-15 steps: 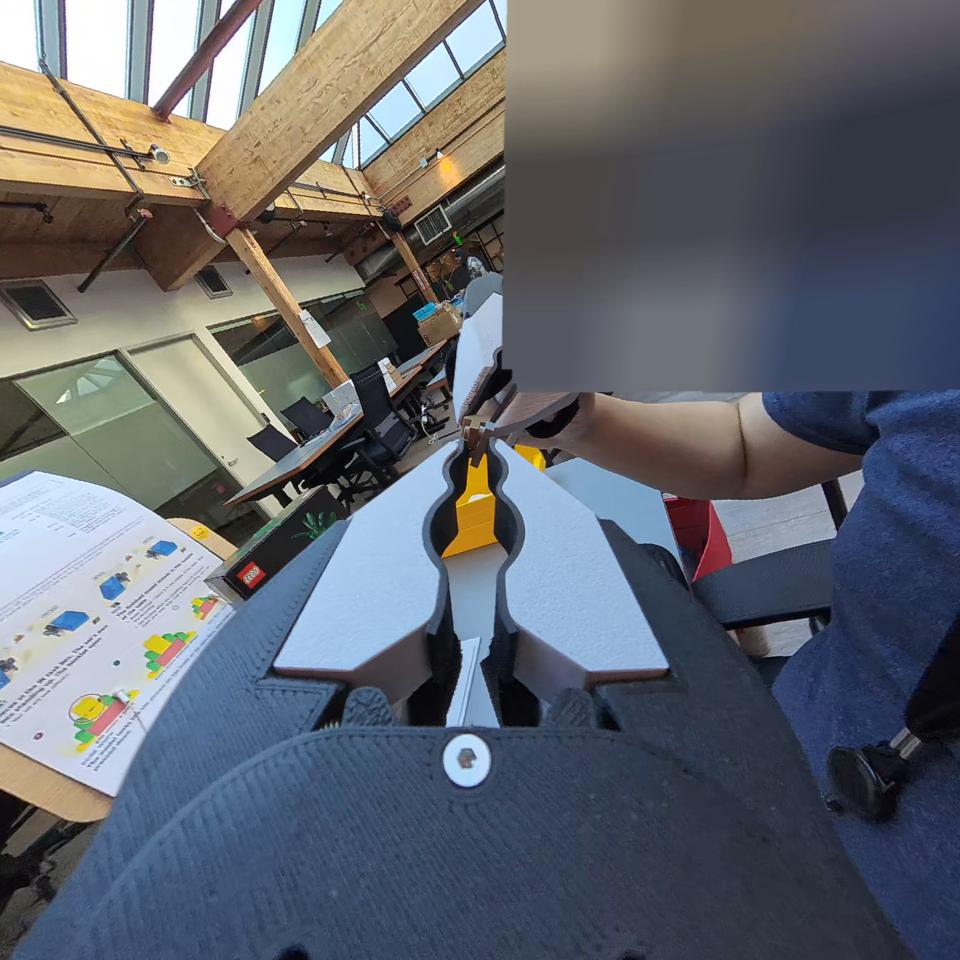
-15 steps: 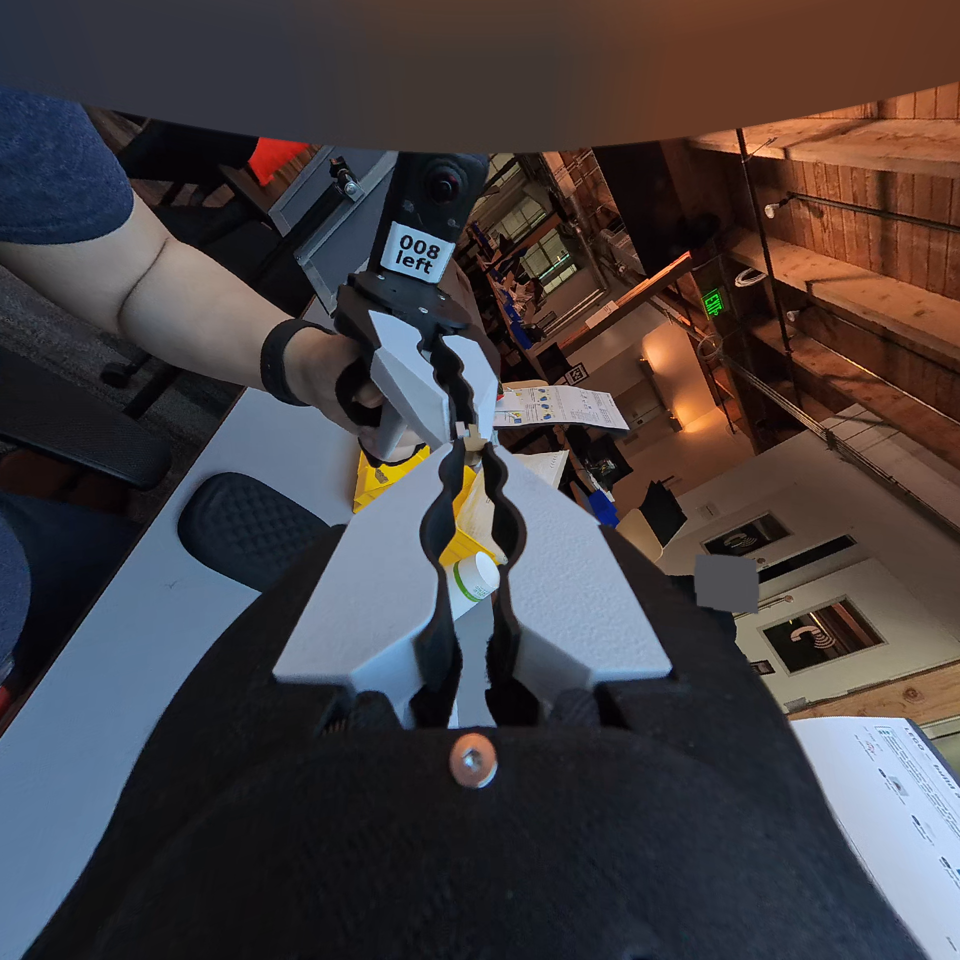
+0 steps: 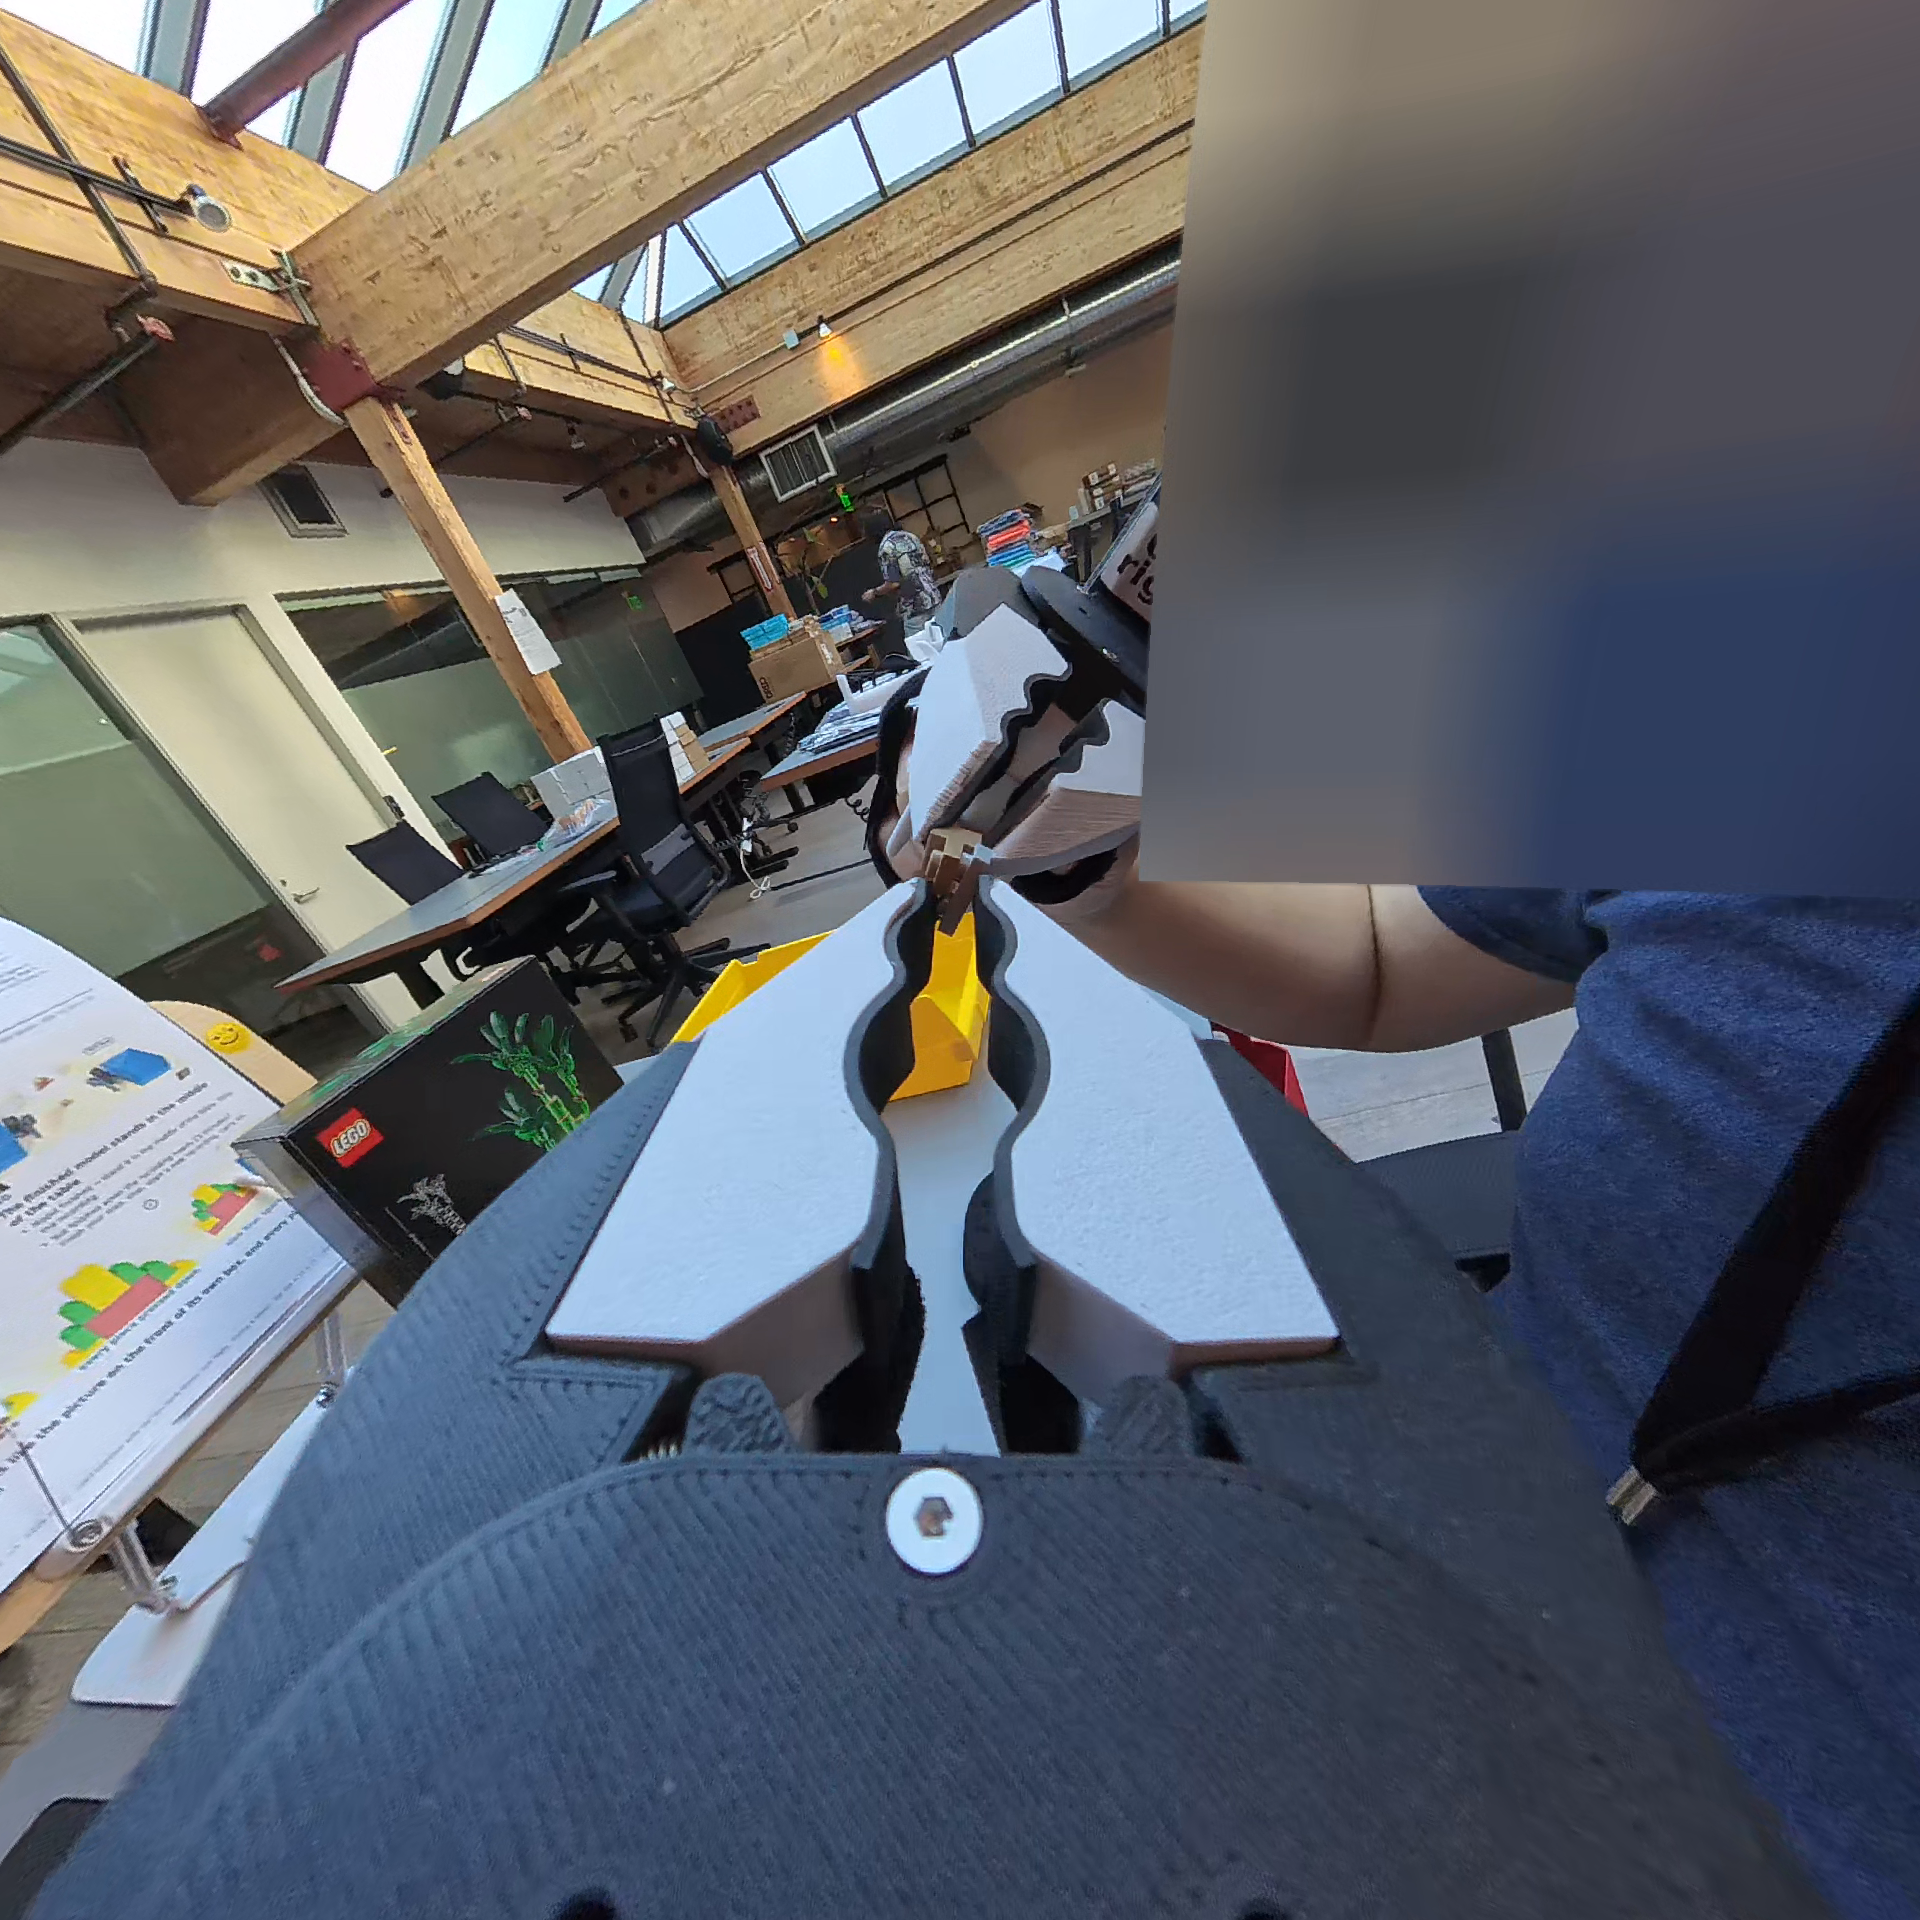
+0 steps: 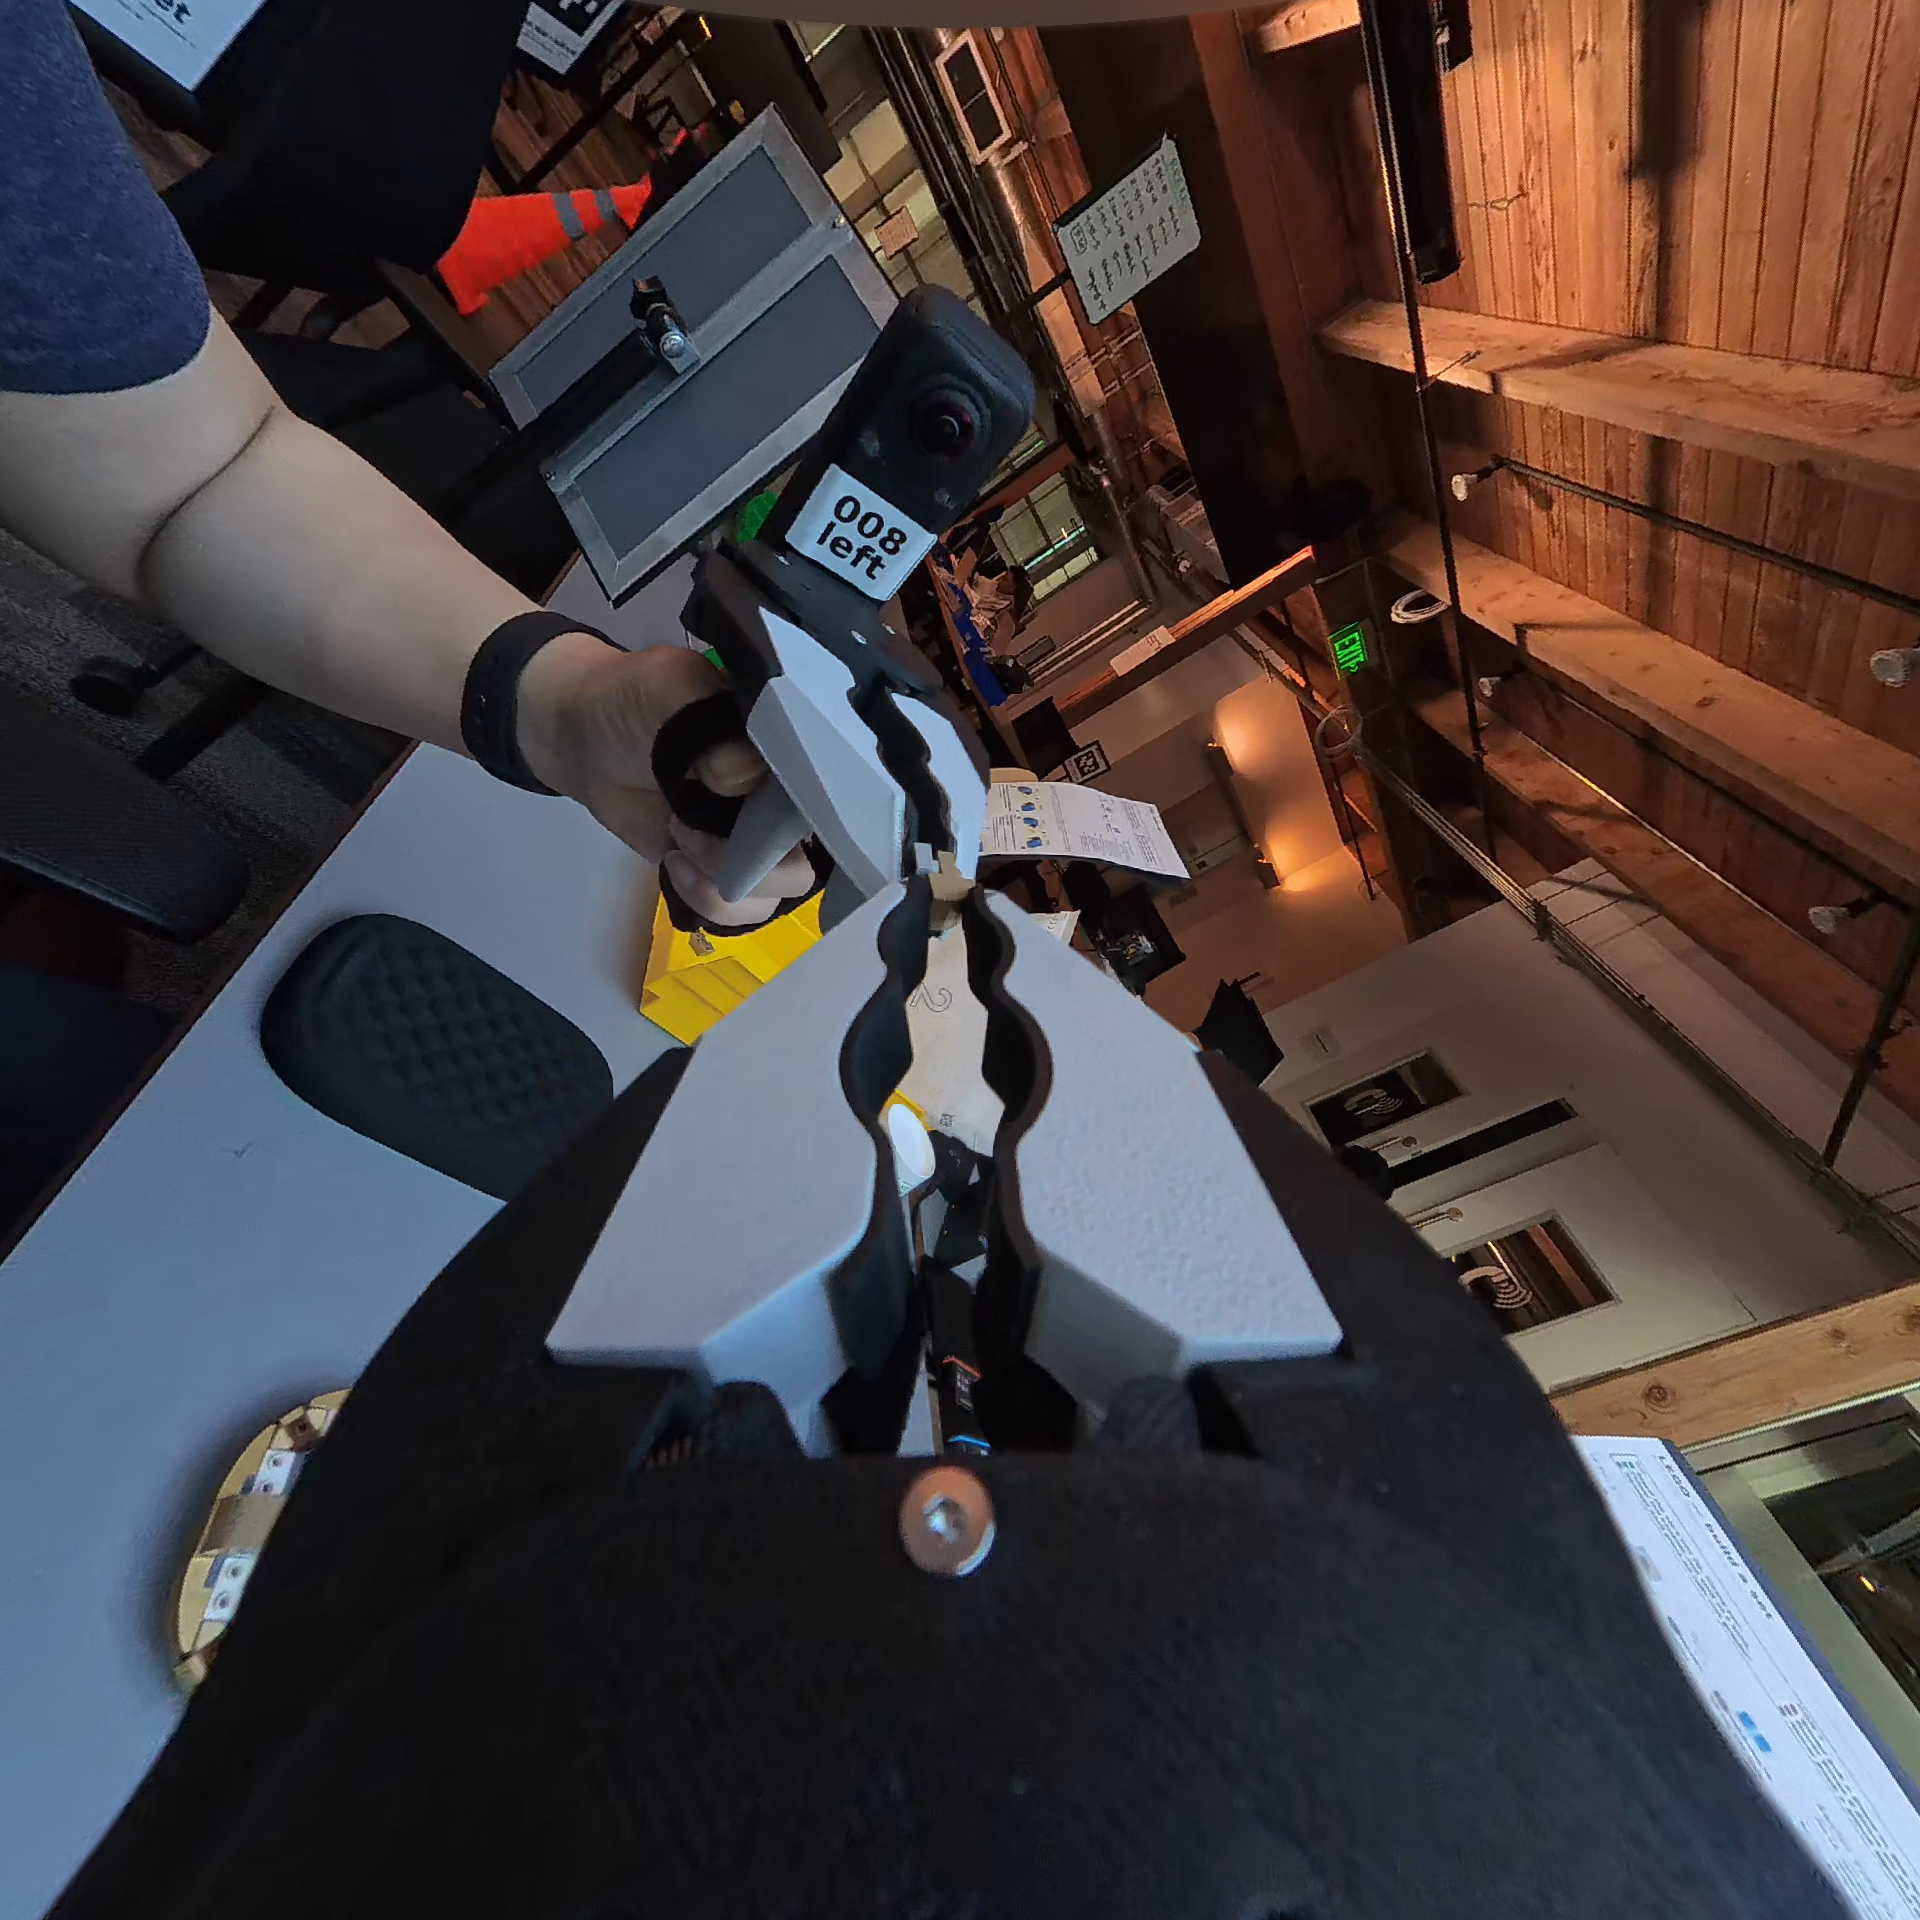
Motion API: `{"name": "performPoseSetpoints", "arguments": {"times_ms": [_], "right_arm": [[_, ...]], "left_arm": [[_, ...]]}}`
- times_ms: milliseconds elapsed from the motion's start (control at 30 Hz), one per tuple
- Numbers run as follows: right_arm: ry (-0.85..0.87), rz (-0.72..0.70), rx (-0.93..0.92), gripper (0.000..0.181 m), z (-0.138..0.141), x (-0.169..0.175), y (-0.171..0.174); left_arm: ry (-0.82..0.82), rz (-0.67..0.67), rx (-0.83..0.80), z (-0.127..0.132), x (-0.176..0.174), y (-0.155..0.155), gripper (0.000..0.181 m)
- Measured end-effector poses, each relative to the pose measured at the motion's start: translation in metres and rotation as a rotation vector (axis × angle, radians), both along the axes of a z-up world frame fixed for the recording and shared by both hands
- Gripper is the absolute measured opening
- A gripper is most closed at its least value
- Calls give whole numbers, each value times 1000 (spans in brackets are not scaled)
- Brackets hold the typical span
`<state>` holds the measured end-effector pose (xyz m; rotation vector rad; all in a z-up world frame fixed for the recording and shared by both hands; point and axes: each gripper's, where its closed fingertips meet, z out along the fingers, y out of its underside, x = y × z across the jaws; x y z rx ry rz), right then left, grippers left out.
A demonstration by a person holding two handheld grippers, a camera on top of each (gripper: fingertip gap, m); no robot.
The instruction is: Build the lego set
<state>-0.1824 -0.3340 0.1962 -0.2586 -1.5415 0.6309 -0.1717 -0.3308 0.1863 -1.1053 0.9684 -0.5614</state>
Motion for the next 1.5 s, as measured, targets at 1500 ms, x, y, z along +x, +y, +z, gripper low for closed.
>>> {"name": "performPoseSetpoints", "arguments": {"times_ms": [1500], "right_arm": [[-62, 39, -210, 6, -3, -4, 7]], "left_arm": [[19, 89, 89, -1, -4, 5, 6]]}}
